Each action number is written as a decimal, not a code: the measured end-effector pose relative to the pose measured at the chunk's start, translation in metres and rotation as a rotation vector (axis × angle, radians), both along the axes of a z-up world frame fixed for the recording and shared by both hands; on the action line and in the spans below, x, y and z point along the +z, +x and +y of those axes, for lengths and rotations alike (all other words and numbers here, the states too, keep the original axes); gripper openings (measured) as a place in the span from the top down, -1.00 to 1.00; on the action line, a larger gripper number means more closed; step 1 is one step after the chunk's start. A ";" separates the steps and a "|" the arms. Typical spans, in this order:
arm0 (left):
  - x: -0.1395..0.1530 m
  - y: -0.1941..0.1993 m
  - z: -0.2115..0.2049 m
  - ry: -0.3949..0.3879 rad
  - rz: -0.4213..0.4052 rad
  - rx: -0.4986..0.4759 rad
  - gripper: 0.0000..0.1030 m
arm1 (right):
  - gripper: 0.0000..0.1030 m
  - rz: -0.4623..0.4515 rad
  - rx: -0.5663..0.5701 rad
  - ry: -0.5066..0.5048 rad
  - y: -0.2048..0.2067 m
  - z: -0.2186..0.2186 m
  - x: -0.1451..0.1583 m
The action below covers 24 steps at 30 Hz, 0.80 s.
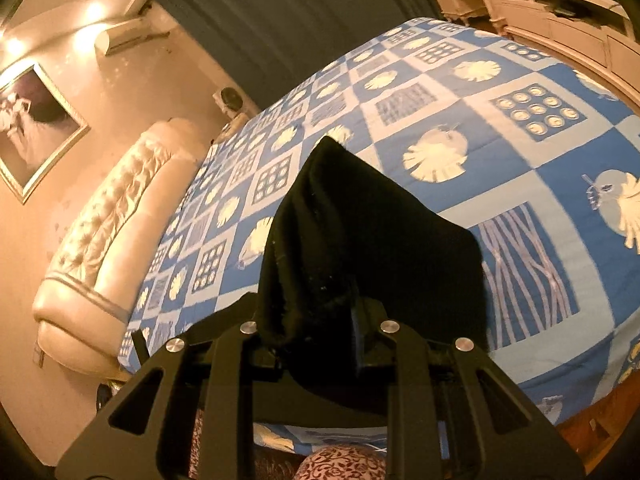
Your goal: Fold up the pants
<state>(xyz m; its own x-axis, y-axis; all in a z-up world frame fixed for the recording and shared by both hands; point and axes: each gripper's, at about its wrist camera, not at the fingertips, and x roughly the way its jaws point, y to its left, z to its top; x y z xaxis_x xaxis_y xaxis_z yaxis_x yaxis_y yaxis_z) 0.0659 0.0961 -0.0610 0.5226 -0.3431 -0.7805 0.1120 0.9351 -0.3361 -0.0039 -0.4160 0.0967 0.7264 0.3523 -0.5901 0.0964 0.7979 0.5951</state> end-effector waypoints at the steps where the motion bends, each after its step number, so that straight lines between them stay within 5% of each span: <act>1: 0.000 0.000 -0.001 0.013 -0.003 -0.004 -0.89 | 0.56 0.003 0.011 -0.002 0.002 0.007 -0.001; 10: -0.001 -0.002 -0.009 0.076 -0.016 -0.016 -0.89 | 0.56 0.023 0.107 -0.012 0.019 0.065 -0.016; 24: 0.000 0.001 -0.004 0.022 -0.002 0.001 -0.89 | 0.56 0.125 0.240 -0.119 0.041 0.153 -0.076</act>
<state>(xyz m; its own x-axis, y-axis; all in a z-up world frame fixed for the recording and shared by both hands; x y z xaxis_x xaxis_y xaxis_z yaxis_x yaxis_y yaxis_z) 0.0664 0.0925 -0.0610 0.5247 -0.3257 -0.7865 0.1121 0.9423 -0.3154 0.0372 -0.2630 0.0210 0.5495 0.4283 -0.7174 -0.0368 0.8702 0.4914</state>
